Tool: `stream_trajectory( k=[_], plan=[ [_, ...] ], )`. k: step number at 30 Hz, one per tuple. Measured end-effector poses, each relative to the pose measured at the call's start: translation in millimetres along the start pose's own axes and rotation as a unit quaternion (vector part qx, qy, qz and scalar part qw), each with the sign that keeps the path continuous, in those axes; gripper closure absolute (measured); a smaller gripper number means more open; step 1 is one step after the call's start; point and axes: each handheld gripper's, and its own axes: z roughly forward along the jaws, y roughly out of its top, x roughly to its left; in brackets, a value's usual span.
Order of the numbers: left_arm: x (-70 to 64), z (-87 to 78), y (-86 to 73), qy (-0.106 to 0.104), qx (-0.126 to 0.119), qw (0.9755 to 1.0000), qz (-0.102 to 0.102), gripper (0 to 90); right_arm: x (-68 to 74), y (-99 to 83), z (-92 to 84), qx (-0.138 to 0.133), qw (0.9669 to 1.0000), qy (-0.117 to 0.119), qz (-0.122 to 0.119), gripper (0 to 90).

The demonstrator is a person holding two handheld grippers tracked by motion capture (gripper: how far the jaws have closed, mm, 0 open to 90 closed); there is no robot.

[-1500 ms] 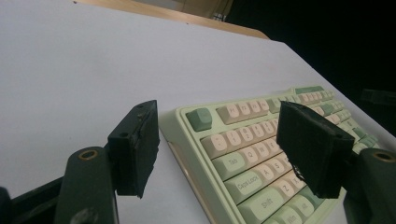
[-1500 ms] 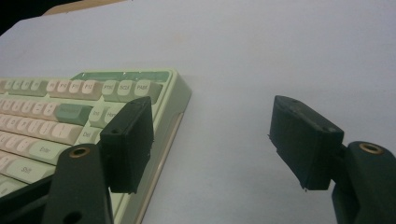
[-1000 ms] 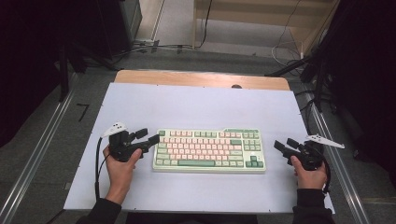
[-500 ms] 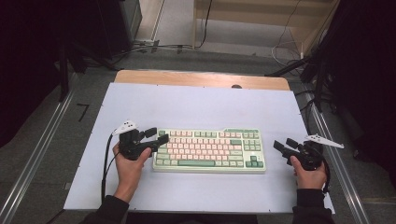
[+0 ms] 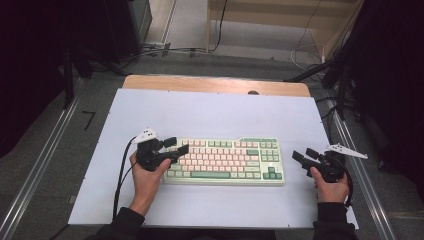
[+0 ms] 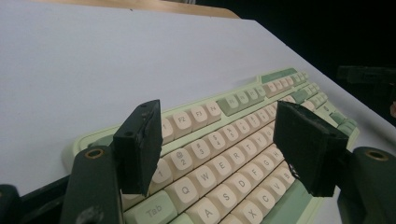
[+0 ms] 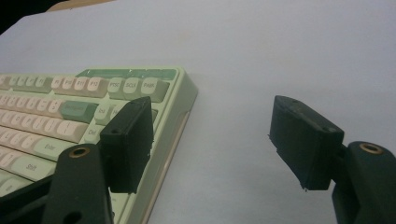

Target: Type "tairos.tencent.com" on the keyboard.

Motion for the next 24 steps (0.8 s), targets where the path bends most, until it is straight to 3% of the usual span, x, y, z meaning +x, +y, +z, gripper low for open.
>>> stream_trajectory(
  k=[17, 22, 24],
  plan=[
    [-17.5, 35.5, -2.0, -0.016, 0.044, 0.9983, 0.035, 51.6, 0.4, 0.1, 0.3, 0.0, 1.0, 0.002, 0.0, 28.7],
    [-23.1, 44.5, -4.2, -0.027, 0.064, 0.9962, 0.054, 62.5, 0.5, 0.1, 0.5, -0.001, 1.0, 0.003, -0.001, 28.7],
    [-26.6, 48.5, -5.1, -0.032, 0.072, 0.9949, 0.062, 72.3, 0.8, 0.1, 1.0, 0.0, 1.0, 0.003, -0.002, 28.7]
  ],
)
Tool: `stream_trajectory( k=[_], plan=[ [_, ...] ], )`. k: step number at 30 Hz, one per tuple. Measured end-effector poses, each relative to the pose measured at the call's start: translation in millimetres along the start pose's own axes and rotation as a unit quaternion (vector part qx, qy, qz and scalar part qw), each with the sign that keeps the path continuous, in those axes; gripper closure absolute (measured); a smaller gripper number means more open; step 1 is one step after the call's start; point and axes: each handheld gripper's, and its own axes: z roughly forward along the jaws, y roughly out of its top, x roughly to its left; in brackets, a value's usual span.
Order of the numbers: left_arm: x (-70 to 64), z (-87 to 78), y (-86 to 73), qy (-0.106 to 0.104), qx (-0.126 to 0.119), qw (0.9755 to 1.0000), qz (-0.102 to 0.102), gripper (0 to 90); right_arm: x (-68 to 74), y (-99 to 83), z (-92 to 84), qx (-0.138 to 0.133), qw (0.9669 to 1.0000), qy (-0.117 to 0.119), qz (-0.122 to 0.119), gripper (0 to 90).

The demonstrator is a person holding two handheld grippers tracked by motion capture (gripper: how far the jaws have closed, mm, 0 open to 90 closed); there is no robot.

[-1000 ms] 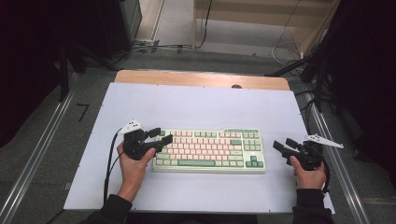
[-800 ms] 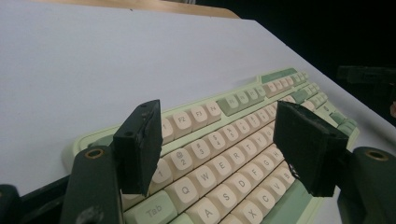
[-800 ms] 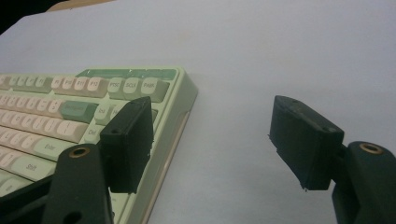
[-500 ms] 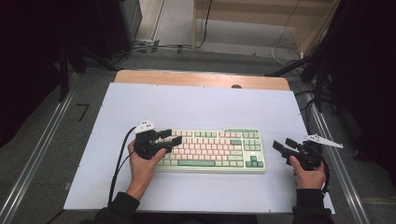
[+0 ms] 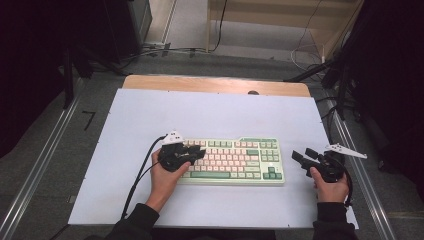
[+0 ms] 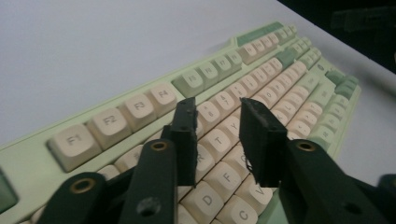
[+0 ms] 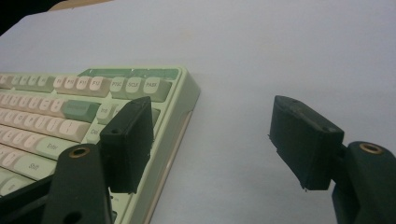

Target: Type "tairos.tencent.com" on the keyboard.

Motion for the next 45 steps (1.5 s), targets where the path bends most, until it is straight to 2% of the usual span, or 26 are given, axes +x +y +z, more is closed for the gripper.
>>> stream_trajectory(
  k=[2, 7, 18, 35, 39, 41, 43, 45],
  plan=[
    [-3.8, 6.0, 0.6, -0.006, 0.017, 0.9997, 0.017, 78.5, 0.3, 0.0, 0.0, 0.001, 1.0, 0.0, 0.001, 28.7],
    [-6.4, 11.2, 1.9, -0.006, 0.029, 0.9993, 0.021, 90.0, 0.0, 0.0, 0.1, 0.001, 1.0, 0.001, 0.001, 28.7],
    [-7.2, 16.2, 6.8, 0.011, 0.043, 0.9985, 0.031, 90.0, 0.4, -0.1, 0.1, 0.002, 1.0, 0.002, 0.003, 28.7],
    [-5.4, 21.3, 6.6, 0.017, 0.063, 0.9976, 0.024, 90.0, 0.3, -0.2, 0.1, 0.003, 1.0, 0.003, 0.002, 28.7],
    [-5.1, 17.4, 8.6, 0.002, 0.049, 0.9986, 0.018, 90.0, 0.4, -0.2, 0.1, 0.003, 1.0, 0.003, 0.003, 28.7],
    [-5.5, 14.3, 10.3, -0.008, 0.042, 0.999, 0.013, 89.1, 0.1, -0.2, 0.1, 0.001, 1.0, 0.003, 0.002, 28.7],
    [-5.8, 11.6, 11.6, -0.015, 0.032, 0.9993, 0.007, 79.8, 0.1, -0.2, 0.1, 0.003, 1.0, 0.003, 0.003, 28.7],
    [-5.4, 8.6, 13.2, -0.019, 0.024, 0.9995, -0.001, 66.1, 0.4, -0.2, 0.1, 0.002, 1.0, 0.003, 0.003, 28.7]
  ],
)
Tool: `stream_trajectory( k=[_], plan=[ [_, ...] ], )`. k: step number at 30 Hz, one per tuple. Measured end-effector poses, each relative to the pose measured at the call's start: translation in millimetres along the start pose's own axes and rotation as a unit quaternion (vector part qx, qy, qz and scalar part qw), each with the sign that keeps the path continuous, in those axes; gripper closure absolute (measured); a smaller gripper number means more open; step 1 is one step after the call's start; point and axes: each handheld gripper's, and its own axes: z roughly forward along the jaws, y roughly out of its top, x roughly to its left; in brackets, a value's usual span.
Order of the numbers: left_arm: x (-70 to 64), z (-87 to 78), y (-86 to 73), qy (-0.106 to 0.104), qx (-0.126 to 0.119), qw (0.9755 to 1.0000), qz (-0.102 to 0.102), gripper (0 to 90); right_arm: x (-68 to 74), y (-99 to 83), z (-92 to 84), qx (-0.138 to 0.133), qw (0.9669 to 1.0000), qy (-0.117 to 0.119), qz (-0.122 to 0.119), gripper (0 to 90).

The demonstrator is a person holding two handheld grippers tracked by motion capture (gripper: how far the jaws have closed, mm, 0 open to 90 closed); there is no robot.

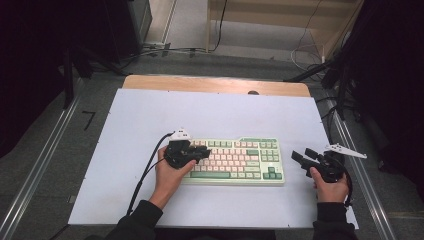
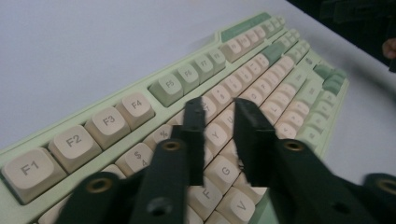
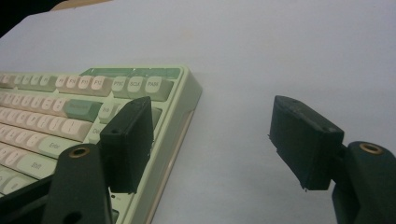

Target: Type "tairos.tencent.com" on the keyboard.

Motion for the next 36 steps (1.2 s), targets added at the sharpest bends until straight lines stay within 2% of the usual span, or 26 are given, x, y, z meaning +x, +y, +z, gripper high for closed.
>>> stream_trajectory(
  k=[1, 2, 5, 11, 17, 20, 27, 29, 36],
  plan=[
    [0.6, -1.9, 0.9, -0.003, -0.007, 0.9999, -0.009, 66.1, 0.0, 0.0, 0.0, 0.0, 1.0, 0.0, 0.0, 28.7],
    [0.9, -3.1, 1.4, -0.007, -0.011, 0.9998, -0.011, 59.6, 0.2, 0.0, 0.0, 0.0, 1.0, 0.0, 0.0, 28.7],
    [0.5, -6.6, 2.5, -0.009, -0.012, 0.9998, -0.013, 51.9, 0.2, 0.0, 0.0, 0.001, 1.0, 0.0, -0.001, 28.7],
    [-2.2, -13.3, 2.9, -0.008, -0.012, 0.9999, -0.004, 44.1, 0.1, -0.1, 0.0, 0.0, 1.0, 0.0, 0.0, 28.7],
    [-4.7, -22.2, 3.7, -0.01, -0.015, 0.9998, 0.005, 42.7, 0.4, -0.1, 0.0, 0.001, 1.0, 0.0, -0.002, 28.7],
    [-3.8, -25.8, 3.3, -0.01, -0.017, 0.9998, 0.002, 42.0, 0.7, -0.1, 0.0, 0.002, 1.0, 0.0, -0.002, 28.7],
    [2.8, -34.2, -3.4, 0.003, -0.017, 0.9999, 0.001, 41.3, 0.4, -0.2, -0.1, 0.002, 1.0, 0.0, -0.001, 28.7],
    [6.1, -37.9, -6.6, -0.002, -0.016, 0.9999, 0.001, 44.5, 0.3, -0.2, -0.1, 0.002, 1.0, 0.0, -0.001, 28.7],
    [14.8, -52.8, -21.1, 0.011, -0.011, 0.9999, 0.004, 52.4, 0.6, -0.3, -0.6, 0.002, 1.0, 0.0, 0.0, 28.7]
  ],
)
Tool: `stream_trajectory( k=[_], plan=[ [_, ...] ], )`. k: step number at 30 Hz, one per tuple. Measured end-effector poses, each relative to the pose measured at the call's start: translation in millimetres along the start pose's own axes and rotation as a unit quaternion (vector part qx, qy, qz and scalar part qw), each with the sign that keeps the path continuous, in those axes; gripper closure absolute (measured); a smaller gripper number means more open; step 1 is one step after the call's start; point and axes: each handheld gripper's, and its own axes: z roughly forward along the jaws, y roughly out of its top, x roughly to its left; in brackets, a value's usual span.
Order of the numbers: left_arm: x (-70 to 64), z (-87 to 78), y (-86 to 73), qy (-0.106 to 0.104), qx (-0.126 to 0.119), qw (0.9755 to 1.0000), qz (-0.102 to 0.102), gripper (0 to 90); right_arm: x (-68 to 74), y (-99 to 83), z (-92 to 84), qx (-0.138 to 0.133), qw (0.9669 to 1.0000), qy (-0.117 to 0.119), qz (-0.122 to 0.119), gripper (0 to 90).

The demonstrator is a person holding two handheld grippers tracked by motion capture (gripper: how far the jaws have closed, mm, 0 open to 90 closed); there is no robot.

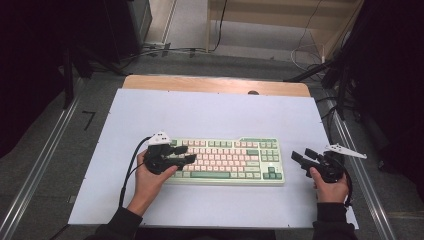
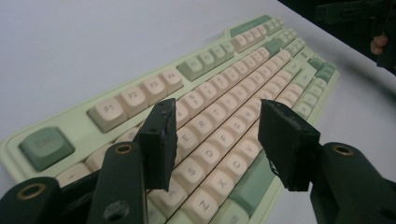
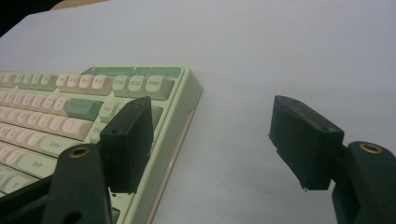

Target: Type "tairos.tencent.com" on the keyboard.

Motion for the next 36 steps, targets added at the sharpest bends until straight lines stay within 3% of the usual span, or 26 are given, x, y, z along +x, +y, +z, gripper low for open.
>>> stream_trajectory(
  k=[9, 17, 29, 36],
  plan=[
    [9.4, -14.3, -12.2, 0.004, -0.016, 0.9998, -0.01, 89.5, 0.6, 0.0, -0.2, -0.001, 1.0, 0.0, -0.004, 28.7],
    [9.9, -9.0, -15.1, 0.023, -0.001, 0.9997, -0.002, 90.0, 0.7, -0.1, 0.0, 0.001, 1.0, 0.001, -0.004, 28.7],
    [7.4, -0.2, -17.9, 0.032, 0.026, 0.9991, 0.006, 90.0, 0.9, -0.4, 0.5, 0.002, 1.0, 0.003, -0.004, 28.7],
    [7.8, 2.6, -19.2, 0.039, 0.03, 0.9988, 0.007, 90.0, 1.0, -0.5, 0.6, 0.002, 1.0, 0.003, -0.002, 28.7]
  ],
)
